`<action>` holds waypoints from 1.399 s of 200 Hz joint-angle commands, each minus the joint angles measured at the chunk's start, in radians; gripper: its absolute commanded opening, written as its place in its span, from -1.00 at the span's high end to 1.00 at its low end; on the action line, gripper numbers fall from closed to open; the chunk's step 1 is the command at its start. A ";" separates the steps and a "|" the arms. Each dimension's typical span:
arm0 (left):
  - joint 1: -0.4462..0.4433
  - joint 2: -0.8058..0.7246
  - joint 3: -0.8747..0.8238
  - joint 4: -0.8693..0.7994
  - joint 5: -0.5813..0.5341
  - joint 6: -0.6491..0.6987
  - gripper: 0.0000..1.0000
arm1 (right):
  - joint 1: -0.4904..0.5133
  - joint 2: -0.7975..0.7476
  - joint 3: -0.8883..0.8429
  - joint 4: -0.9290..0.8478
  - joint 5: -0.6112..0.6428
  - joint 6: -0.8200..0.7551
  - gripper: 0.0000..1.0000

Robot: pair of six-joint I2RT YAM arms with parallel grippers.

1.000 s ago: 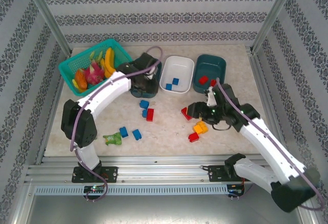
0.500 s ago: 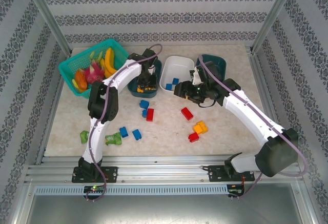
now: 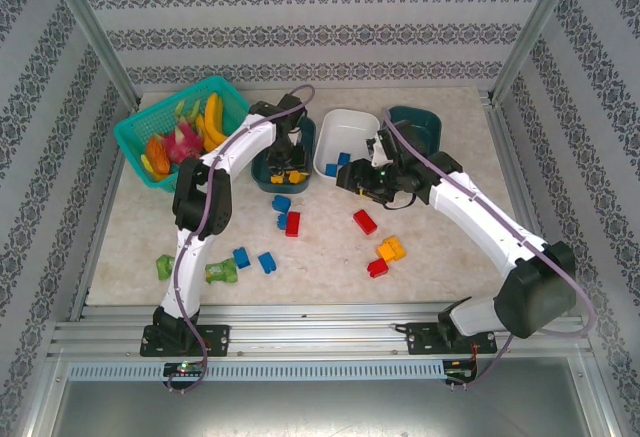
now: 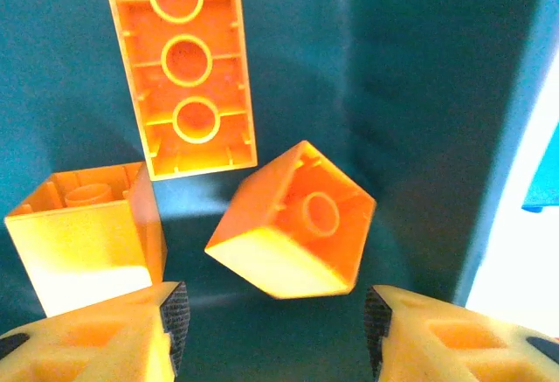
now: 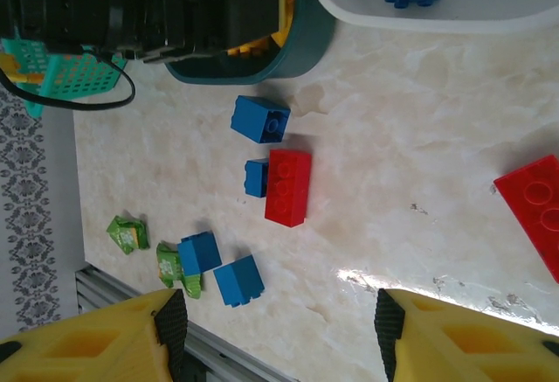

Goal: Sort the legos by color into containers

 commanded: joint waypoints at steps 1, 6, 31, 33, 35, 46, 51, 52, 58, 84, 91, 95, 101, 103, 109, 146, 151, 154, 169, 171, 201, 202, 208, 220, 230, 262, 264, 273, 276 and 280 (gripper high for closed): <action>0.008 -0.084 0.042 -0.043 -0.021 -0.029 -0.17 | 0.032 0.022 0.043 -0.001 0.036 -0.037 -0.22; 0.008 -0.105 0.037 -0.042 -0.029 -0.035 -0.17 | 0.043 0.028 0.047 -0.006 0.043 -0.046 -0.22; 0.012 -0.262 -0.060 -0.008 -0.087 -0.077 -0.22 | 0.110 0.070 0.072 -0.024 0.089 -0.097 -0.20; 0.013 -0.279 -0.077 -0.002 -0.091 -0.080 -0.23 | 0.116 0.074 0.074 -0.025 0.092 -0.099 -0.20; 0.013 -0.291 -0.090 0.003 -0.095 -0.086 -0.23 | 0.121 0.079 0.075 -0.025 0.094 -0.100 -0.20; 0.016 -0.393 -0.186 0.038 -0.120 -0.112 -0.24 | 0.157 0.106 0.087 -0.025 0.111 -0.109 -0.17; 0.016 -0.433 -0.233 0.055 -0.135 -0.124 -0.24 | 0.174 0.119 0.093 -0.024 0.118 -0.111 -0.15; 0.016 -0.446 -0.245 0.058 -0.137 -0.127 -0.24 | 0.178 0.122 0.094 -0.024 0.120 -0.112 -0.15; 0.019 -0.508 -0.305 0.075 -0.152 -0.146 -0.25 | 0.201 0.140 0.104 -0.021 0.128 -0.119 -0.14; 0.026 -0.778 -0.606 0.136 -0.187 -0.238 -0.27 | 0.323 0.243 0.192 -0.044 0.167 -0.174 -0.13; 0.026 -0.854 -0.679 0.140 -0.201 -0.264 -0.27 | 0.356 0.276 0.219 -0.049 0.171 -0.187 -0.13; 0.026 -0.898 -0.722 0.142 -0.209 -0.280 -0.28 | 0.375 0.294 0.234 -0.051 0.172 -0.195 -0.13; 0.025 -0.967 -0.785 0.147 -0.219 -0.301 -0.27 | 0.403 0.321 0.257 -0.053 0.177 -0.207 -0.14; 0.025 -0.991 -0.807 0.146 -0.224 -0.310 -0.27 | 0.411 0.331 0.264 -0.053 0.177 -0.210 -0.14; 0.025 -1.062 -0.864 0.141 -0.239 -0.333 -0.27 | 0.438 0.357 0.285 -0.051 0.177 -0.222 -0.14; 0.026 -1.477 -1.102 -0.011 -0.337 -0.457 -0.30 | 0.561 0.560 0.475 -0.117 0.225 -0.255 -0.22; 0.026 -1.526 -1.120 -0.038 -0.345 -0.471 -0.31 | 0.570 0.583 0.500 -0.128 0.226 -0.252 -0.23; 0.026 -1.550 -1.129 -0.052 -0.346 -0.479 -0.32 | 0.579 0.607 0.527 -0.141 0.230 -0.250 -0.24; 0.026 -1.681 -1.162 -0.113 -0.346 -0.510 -0.34 | 0.610 0.690 0.617 -0.180 0.252 -0.226 -0.30; 0.026 -1.696 -1.165 -0.121 -0.346 -0.515 -0.34 | 0.615 0.700 0.627 -0.185 0.255 -0.222 -0.31; 0.026 -1.836 -1.172 -0.215 -0.347 -0.546 -0.34 | 0.643 0.822 0.738 -0.221 0.266 -0.152 -0.36; 0.026 -1.840 -1.172 -0.216 -0.347 -0.546 -0.34 | 0.643 0.825 0.741 -0.221 0.268 -0.150 -0.36; 0.026 -1.854 -1.169 -0.226 -0.346 -0.546 -0.34 | 0.643 0.841 0.750 -0.222 0.270 -0.136 -0.36; 0.026 -1.873 -1.161 -0.244 -0.344 -0.548 -0.34 | 0.642 0.871 0.768 -0.229 0.286 -0.111 -0.37; 0.026 -1.881 -1.153 -0.255 -0.340 -0.546 -0.34 | 0.643 0.890 0.786 -0.236 0.296 -0.107 -0.37; 0.026 -1.904 -1.148 -0.272 -0.326 -0.538 -0.34 | 0.641 0.951 0.842 -0.248 0.300 -0.104 -0.37; 0.026 -1.905 -1.148 -0.272 -0.325 -0.538 -0.34 | 0.641 0.952 0.844 -0.249 0.299 -0.105 -0.36; 0.026 -1.907 -1.145 -0.275 -0.322 -0.537 -0.34 | 0.639 0.967 0.854 -0.250 0.295 -0.103 -0.35; 0.025 -1.906 -1.145 -0.275 -0.320 -0.537 -0.34 | 0.639 0.971 0.856 -0.250 0.293 -0.102 -0.35; 0.026 -1.908 -1.144 -0.276 -0.319 -0.536 -0.34 | 0.638 0.975 0.860 -0.250 0.291 -0.099 -0.34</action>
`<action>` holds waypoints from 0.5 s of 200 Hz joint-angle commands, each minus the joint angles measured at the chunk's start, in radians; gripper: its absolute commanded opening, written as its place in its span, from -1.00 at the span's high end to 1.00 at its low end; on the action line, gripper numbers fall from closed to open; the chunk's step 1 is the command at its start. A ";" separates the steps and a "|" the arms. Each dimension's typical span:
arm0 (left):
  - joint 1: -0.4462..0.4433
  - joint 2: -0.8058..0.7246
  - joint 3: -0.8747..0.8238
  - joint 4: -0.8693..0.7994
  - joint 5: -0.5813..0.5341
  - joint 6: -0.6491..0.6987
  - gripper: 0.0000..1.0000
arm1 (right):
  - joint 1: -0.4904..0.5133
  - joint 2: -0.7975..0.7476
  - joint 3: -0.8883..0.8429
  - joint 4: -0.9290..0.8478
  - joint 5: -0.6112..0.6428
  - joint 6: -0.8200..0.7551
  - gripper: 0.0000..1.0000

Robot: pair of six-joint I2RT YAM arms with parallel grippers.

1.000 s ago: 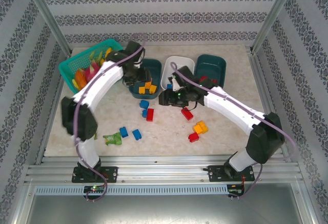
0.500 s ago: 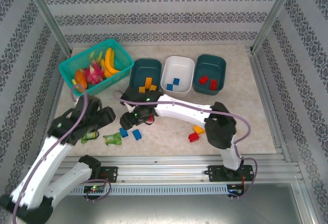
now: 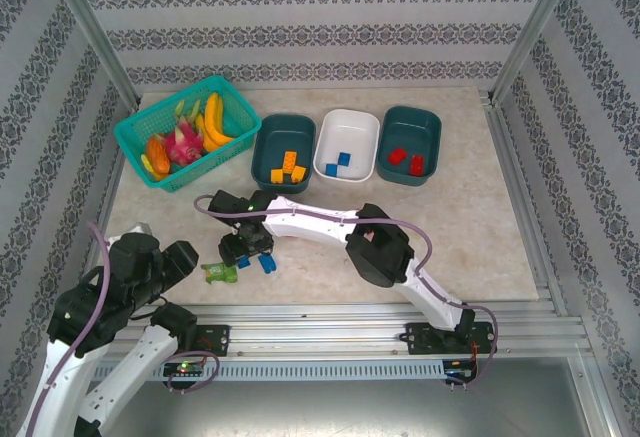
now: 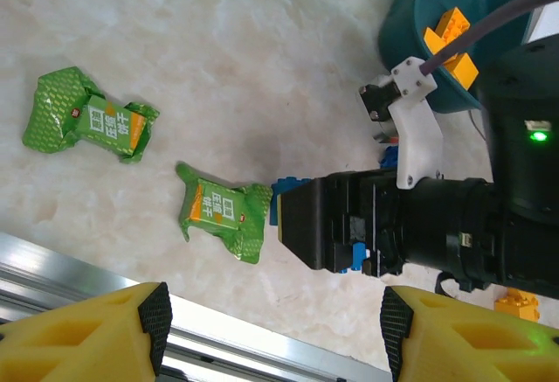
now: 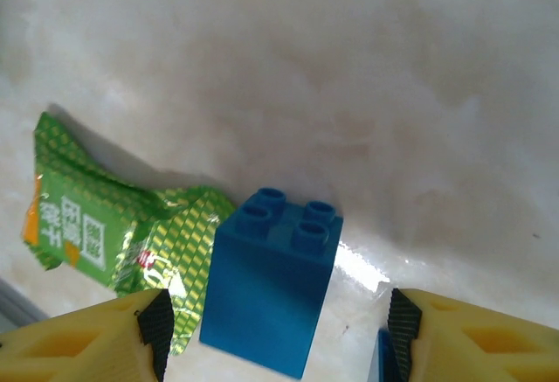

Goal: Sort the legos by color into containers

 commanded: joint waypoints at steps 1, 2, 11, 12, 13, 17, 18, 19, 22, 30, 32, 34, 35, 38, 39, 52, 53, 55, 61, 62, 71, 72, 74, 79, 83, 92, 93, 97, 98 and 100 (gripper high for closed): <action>0.013 -0.016 0.011 -0.061 0.006 -0.015 -0.34 | -0.006 0.035 0.051 -0.032 0.019 0.025 -0.34; 0.013 -0.016 0.010 -0.061 0.005 -0.015 -0.34 | -0.005 0.038 0.052 -0.033 0.018 0.024 -0.34; 0.013 -0.016 0.013 -0.063 0.007 -0.012 -0.34 | -0.006 0.045 0.056 -0.033 0.015 0.030 -0.32; 0.013 -0.016 0.013 -0.063 0.007 -0.012 -0.34 | -0.006 0.045 0.056 -0.033 0.015 0.030 -0.32; 0.012 -0.016 0.013 -0.063 0.007 -0.010 -0.34 | -0.006 0.047 0.056 -0.033 0.015 0.031 -0.31; 0.013 -0.016 0.015 -0.063 0.007 -0.008 -0.34 | -0.007 0.048 0.056 -0.032 0.014 0.032 -0.31; 0.013 -0.017 0.015 -0.064 0.007 -0.008 -0.34 | -0.007 0.049 0.056 -0.032 0.014 0.032 -0.30; 0.013 -0.016 0.015 -0.063 0.007 -0.007 -0.34 | -0.006 0.049 0.056 -0.031 0.015 0.033 -0.30; 0.012 -0.016 0.016 -0.063 0.008 -0.007 -0.34 | -0.006 0.050 0.056 -0.031 0.015 0.034 -0.29; 0.012 -0.016 0.016 -0.062 0.007 -0.004 -0.34 | -0.006 0.055 0.056 -0.029 0.013 0.037 -0.27; 0.013 -0.017 0.016 -0.061 0.007 -0.003 -0.34 | -0.007 0.055 0.056 -0.030 0.012 0.037 -0.26; 0.013 -0.017 0.017 -0.060 0.008 -0.002 -0.34 | -0.008 0.056 0.056 -0.030 0.011 0.039 -0.24; 0.012 -0.016 0.017 -0.059 0.008 -0.002 -0.34 | -0.008 0.057 0.056 -0.030 0.012 0.039 -0.24; 0.013 -0.016 0.015 -0.058 0.008 -0.001 -0.34 | -0.008 0.058 0.056 -0.031 0.012 0.040 -0.22; 0.013 -0.015 0.015 -0.058 0.009 -0.001 -0.34 | -0.008 0.058 0.056 -0.032 0.012 0.040 -0.21; 0.012 -0.013 0.011 -0.047 0.016 0.002 -0.34 | -0.011 0.060 0.053 -0.031 0.012 0.044 -0.14; 0.012 -0.013 0.010 -0.046 0.016 0.003 -0.34 | -0.012 0.060 0.052 -0.032 0.012 0.044 -0.14; 0.013 -0.014 0.008 -0.044 0.018 0.003 -0.34 | -0.012 0.060 0.051 -0.033 0.013 0.044 -0.13; 0.012 -0.011 0.006 -0.040 0.022 0.002 -0.33 | -0.014 0.060 0.051 -0.035 0.016 0.045 -0.09; 0.012 -0.010 0.005 -0.040 0.022 0.002 -0.33 | -0.014 0.060 0.050 -0.035 0.017 0.045 -0.09; 0.013 -0.008 0.000 -0.031 0.029 0.004 -0.33 | -0.016 0.060 0.048 -0.040 0.020 0.046 -0.05; 0.013 -0.008 0.001 -0.031 0.030 0.004 -0.33 | -0.017 0.060 0.048 -0.041 0.019 0.045 -0.05; 0.012 -0.008 -0.001 -0.029 0.031 0.005 -0.33 | -0.017 0.060 0.048 -0.041 0.018 0.045 -0.04; 0.013 -0.006 -0.004 -0.023 0.035 0.005 -0.33 | -0.017 0.058 0.046 -0.041 0.017 0.045 -0.02; 0.012 -0.004 -0.005 -0.018 0.039 0.007 -0.33 | -0.018 0.058 0.044 -0.041 0.017 0.045 0.00; 0.012 0.000 -0.009 -0.009 0.045 0.010 -0.33 | -0.021 0.056 0.039 -0.039 0.017 0.045 0.06; 0.012 0.000 -0.009 -0.007 0.046 0.011 -0.33 | -0.020 0.056 0.039 -0.039 0.017 0.046 0.07; 0.013 0.003 -0.011 -0.004 0.049 0.013 -0.33 | -0.021 0.054 0.038 -0.039 0.017 0.045 0.11; 0.012 0.004 -0.010 -0.002 0.050 0.013 -0.33 | -0.021 0.054 0.038 -0.038 0.017 0.046 0.12; 0.011 0.004 -0.011 0.000 0.052 0.015 -0.33 | -0.021 0.053 0.038 -0.038 0.017 0.047 0.14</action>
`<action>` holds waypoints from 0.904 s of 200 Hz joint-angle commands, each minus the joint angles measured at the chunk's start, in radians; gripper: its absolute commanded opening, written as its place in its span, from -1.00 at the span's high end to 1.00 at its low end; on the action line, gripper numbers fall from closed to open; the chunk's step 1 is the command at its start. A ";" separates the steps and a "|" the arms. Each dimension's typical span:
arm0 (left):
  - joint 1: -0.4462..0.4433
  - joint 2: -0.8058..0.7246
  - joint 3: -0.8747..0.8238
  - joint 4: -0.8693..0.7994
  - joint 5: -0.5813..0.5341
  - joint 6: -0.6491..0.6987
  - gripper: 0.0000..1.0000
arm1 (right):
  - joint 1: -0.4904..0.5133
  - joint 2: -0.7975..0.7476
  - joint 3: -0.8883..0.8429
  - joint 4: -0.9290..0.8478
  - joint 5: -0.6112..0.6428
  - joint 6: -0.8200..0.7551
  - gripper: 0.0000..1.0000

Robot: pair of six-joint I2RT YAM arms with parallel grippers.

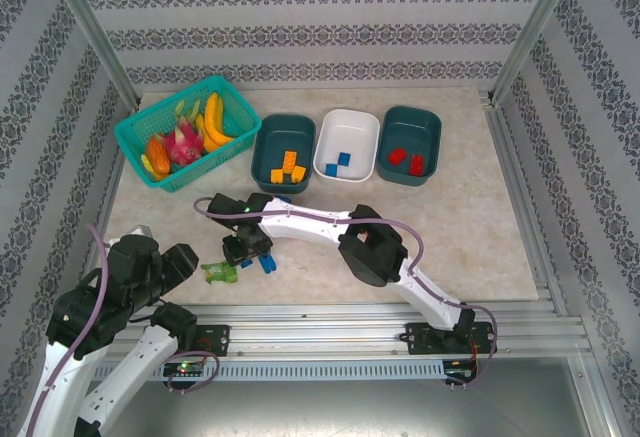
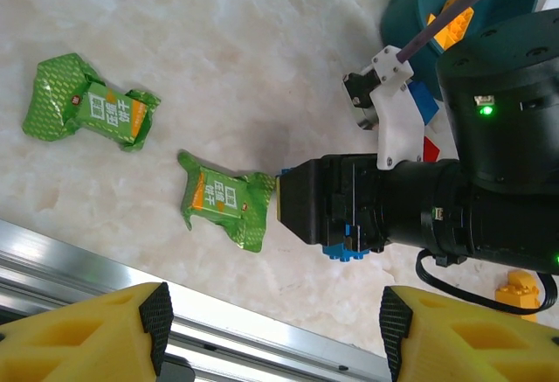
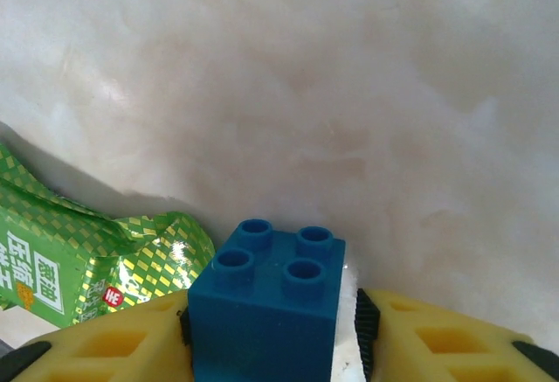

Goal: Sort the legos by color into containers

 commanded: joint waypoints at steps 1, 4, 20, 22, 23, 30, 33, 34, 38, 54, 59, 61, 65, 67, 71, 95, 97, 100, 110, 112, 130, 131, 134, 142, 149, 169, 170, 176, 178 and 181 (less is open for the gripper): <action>0.012 0.010 -0.011 0.017 0.029 0.015 -0.34 | -0.015 0.005 0.008 -0.025 0.017 0.016 0.15; 0.012 0.012 -0.012 0.020 0.031 0.018 -0.33 | -0.014 0.003 0.007 -0.024 0.018 0.016 0.18; 0.013 0.024 -0.021 0.044 0.052 0.033 -0.33 | -0.018 -0.018 0.003 -0.019 0.033 0.015 0.28; 0.013 0.027 -0.021 0.050 0.056 0.034 -0.33 | -0.019 -0.022 0.002 -0.018 0.036 0.015 0.29; 0.013 0.027 -0.023 0.052 0.058 0.036 -0.33 | -0.019 -0.025 0.002 -0.018 0.037 0.015 0.29; 0.012 0.035 -0.031 0.074 0.078 0.044 -0.34 | -0.023 -0.041 0.001 -0.016 0.046 0.011 0.33; 0.012 0.039 -0.035 0.088 0.089 0.047 -0.34 | -0.025 -0.046 0.001 -0.016 0.049 0.011 0.34; 0.011 0.040 -0.037 0.092 0.093 0.049 -0.34 | -0.025 -0.048 0.000 -0.016 0.050 0.010 0.34; 0.012 0.045 -0.044 0.109 0.111 0.055 -0.34 | -0.028 -0.057 0.000 -0.016 0.056 0.008 0.36; 0.013 0.078 -0.073 0.193 0.190 0.067 -0.34 | -0.047 -0.100 -0.004 -0.017 0.073 0.004 0.37; 0.011 0.090 -0.081 0.222 0.214 0.070 -0.34 | -0.055 -0.116 -0.008 -0.016 0.076 0.004 0.37; 0.012 0.096 -0.085 0.233 0.226 0.072 -0.34 | -0.059 -0.122 -0.009 -0.017 0.077 0.003 0.37; 0.013 0.110 -0.091 0.257 0.243 0.073 -0.34 | -0.066 -0.134 -0.013 -0.016 0.081 0.002 0.38; 0.012 0.116 -0.093 0.267 0.250 0.074 -0.34 | -0.071 -0.142 -0.015 -0.016 0.082 0.003 0.38; 0.012 0.126 -0.099 0.291 0.264 0.075 -0.34 | -0.079 -0.156 -0.019 -0.016 0.085 0.003 0.38; 0.012 0.220 -0.108 0.436 0.337 0.091 -0.34 | -0.150 -0.247 -0.062 -0.019 0.105 -0.005 0.38; 0.011 0.228 -0.108 0.450 0.344 0.092 -0.35 | -0.157 -0.255 -0.067 -0.020 0.107 -0.006 0.38; 0.012 0.244 -0.107 0.468 0.354 0.095 -0.35 | -0.169 -0.269 -0.074 -0.020 0.110 -0.008 0.38; 0.010 0.302 -0.104 0.545 0.392 0.100 -0.35 | -0.217 -0.320 -0.106 -0.022 0.121 -0.017 0.38; 0.011 0.313 -0.104 0.556 0.399 0.100 -0.35 | -0.221 -0.325 -0.109 -0.021 0.122 -0.018 0.38; 0.000 0.437 -0.077 0.679 0.449 0.108 -0.35 | -0.317 -0.401 -0.170 -0.022 0.133 -0.036 0.38; -0.001 0.444 -0.077 0.681 0.451 0.108 -0.35 | -0.324 -0.406 -0.175 -0.022 0.133 -0.037 0.38; -0.005 0.466 -0.068 0.697 0.453 0.111 -0.35 | -0.339 -0.416 -0.185 -0.022 0.136 -0.040 0.38; -0.017 0.525 -0.043 0.731 0.461 0.121 -0.35 | -0.383 -0.443 -0.213 -0.022 0.142 -0.052 0.38; -0.027 0.576 -0.018 0.757 0.467 0.131 -0.35 | -0.423 -0.462 -0.234 -0.022 0.147 -0.060 0.38; -0.057 0.716 0.060 0.808 0.475 0.151 -0.35 | -0.526 -0.478 -0.265 -0.033 0.155 -0.075 0.38; -0.058 0.722 0.064 0.810 0.474 0.151 -0.35 | -0.531 -0.476 -0.265 -0.035 0.157 -0.075 0.38; -0.067 0.760 0.087 0.820 0.475 0.157 -0.35 | -0.557 -0.465 -0.262 -0.046 0.163 -0.077 0.38; -0.072 0.771 0.095 0.824 0.474 0.160 -0.35 | -0.566 -0.461 -0.257 -0.050 0.163 -0.078 0.38; -0.077 0.789 0.108 0.830 0.474 0.163 -0.35 | -0.579 -0.453 -0.251 -0.054 0.164 -0.077 0.38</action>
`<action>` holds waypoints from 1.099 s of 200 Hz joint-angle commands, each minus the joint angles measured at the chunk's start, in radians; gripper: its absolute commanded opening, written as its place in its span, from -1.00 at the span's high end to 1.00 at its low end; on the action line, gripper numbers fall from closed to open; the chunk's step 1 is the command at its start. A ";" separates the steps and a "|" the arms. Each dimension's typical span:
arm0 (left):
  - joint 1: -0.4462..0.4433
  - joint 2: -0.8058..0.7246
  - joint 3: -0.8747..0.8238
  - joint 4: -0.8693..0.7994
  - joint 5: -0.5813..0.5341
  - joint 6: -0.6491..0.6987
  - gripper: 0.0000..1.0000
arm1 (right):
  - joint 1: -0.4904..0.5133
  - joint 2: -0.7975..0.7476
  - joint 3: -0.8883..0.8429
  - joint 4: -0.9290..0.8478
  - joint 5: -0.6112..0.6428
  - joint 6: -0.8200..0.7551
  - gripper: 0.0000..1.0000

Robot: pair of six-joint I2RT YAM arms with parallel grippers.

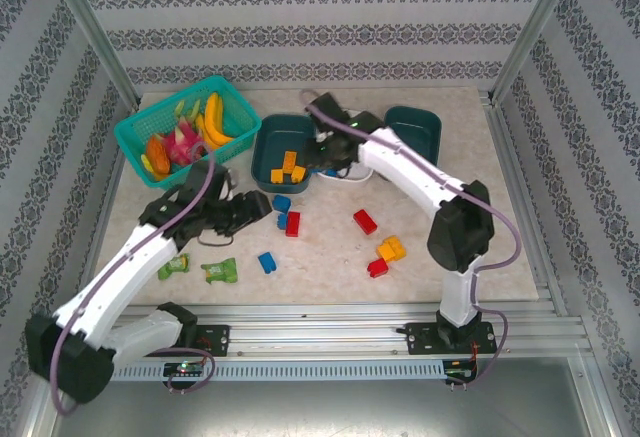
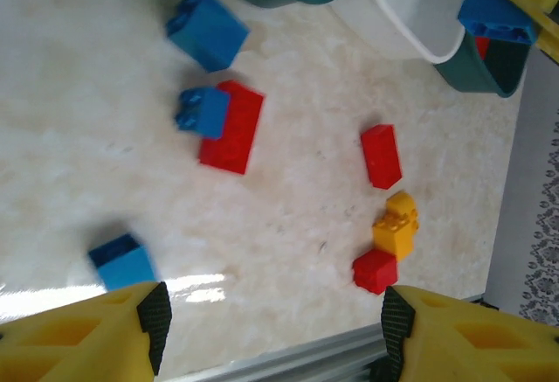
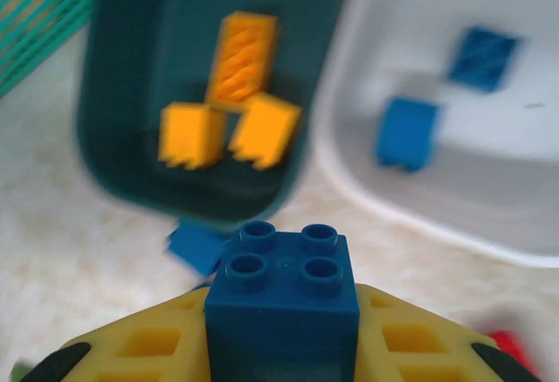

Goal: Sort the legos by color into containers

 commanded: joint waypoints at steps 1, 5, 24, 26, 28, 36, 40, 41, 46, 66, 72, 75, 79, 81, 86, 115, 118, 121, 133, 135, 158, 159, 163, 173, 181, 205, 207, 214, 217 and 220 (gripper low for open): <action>-0.042 0.103 0.100 0.145 0.040 0.056 -0.35 | -0.071 0.023 -0.018 -0.052 0.042 -0.035 0.38; -0.047 0.122 0.115 0.150 0.039 0.058 -0.35 | -0.084 0.036 -0.011 -0.059 0.042 -0.034 0.38; -0.068 0.217 0.175 0.166 0.032 0.068 -0.35 | -0.131 0.113 0.037 -0.079 0.041 -0.026 0.38; -0.071 0.224 0.179 0.168 0.031 0.067 -0.35 | -0.135 0.122 0.042 -0.081 0.040 -0.025 0.38; -0.072 0.233 0.184 0.171 0.032 0.068 -0.35 | -0.138 0.131 0.047 -0.082 0.041 -0.024 0.38; -0.074 0.263 0.201 0.180 0.033 0.070 -0.35 | -0.147 0.164 0.075 -0.086 0.040 -0.021 0.39; -0.076 0.277 0.210 0.183 0.032 0.069 -0.35 | -0.150 0.183 0.091 -0.090 0.041 -0.020 0.39; -0.077 0.280 0.211 0.184 0.032 0.068 -0.35 | -0.151 0.186 0.096 -0.092 0.041 -0.020 0.39; -0.076 0.296 0.221 0.187 0.031 0.070 -0.34 | -0.154 0.210 0.119 -0.103 0.047 -0.020 0.39; -0.079 0.351 0.257 0.192 0.029 0.077 -0.34 | -0.161 0.296 0.208 -0.164 0.060 -0.007 0.39; -0.081 0.365 0.266 0.192 0.028 0.080 -0.34 | -0.164 0.321 0.230 -0.182 0.062 -0.002 0.38; -0.081 0.372 0.269 0.193 0.028 0.082 -0.34 | -0.165 0.333 0.239 -0.192 0.063 0.002 0.38; -0.082 0.381 0.276 0.194 0.027 0.082 -0.34 | -0.165 0.346 0.250 -0.204 0.064 0.005 0.38; -0.082 0.385 0.278 0.194 0.027 0.082 -0.34 | -0.167 0.352 0.255 -0.208 0.064 0.006 0.38; -0.082 0.394 0.284 0.195 0.026 0.084 -0.34 | -0.169 0.365 0.263 -0.215 0.063 0.009 0.38; -0.090 0.429 0.305 0.185 0.022 0.091 -0.34 | -0.181 0.393 0.254 -0.212 0.047 0.035 0.32; -0.090 0.430 0.308 0.184 0.021 0.092 -0.34 | -0.182 0.395 0.254 -0.213 0.045 0.036 0.31; -0.091 0.432 0.307 0.183 0.020 0.093 -0.34 | -0.183 0.397 0.254 -0.212 0.043 0.038 0.30; -0.091 0.434 0.306 0.178 0.017 0.094 -0.34 | -0.184 0.399 0.253 -0.211 0.033 0.040 0.21; -0.092 0.434 0.306 0.177 0.017 0.095 -0.34 | -0.184 0.399 0.253 -0.210 0.031 0.040 0.20; -0.095 0.431 0.299 0.157 0.008 0.100 -0.34 | -0.183 0.379 0.267 -0.210 0.023 0.030 -0.03; -0.095 0.431 0.299 0.156 0.007 0.100 -0.34 | -0.182 0.377 0.267 -0.209 0.023 0.030 -0.03; -0.095 0.428 0.299 0.152 0.005 0.102 -0.34 | -0.181 0.369 0.271 -0.209 0.024 0.028 -0.06; -0.096 0.422 0.294 0.142 -0.001 0.104 -0.34 | -0.180 0.348 0.277 -0.207 0.026 0.027 -0.10; -0.098 0.414 0.290 0.133 -0.008 0.105 -0.34 | -0.180 0.328 0.283 -0.204 0.025 0.025 -0.12; -0.098 0.387 0.283 0.101 -0.026 0.109 -0.34 | -0.172 0.256 0.291 -0.203 0.032 0.018 -0.13; -0.098 0.384 0.283 0.097 -0.028 0.110 -0.34 | -0.171 0.248 0.291 -0.203 0.033 0.018 -0.13; -0.100 0.374 0.283 0.087 -0.034 0.112 -0.34 | -0.168 0.222 0.284 -0.200 0.035 0.013 -0.13; -0.100 0.369 0.282 0.081 -0.036 0.114 -0.35 | -0.166 0.209 0.278 -0.199 0.036 0.012 -0.13; -0.101 0.364 0.281 0.077 -0.039 0.113 -0.35 | -0.164 0.195 0.273 -0.196 0.038 0.009 -0.13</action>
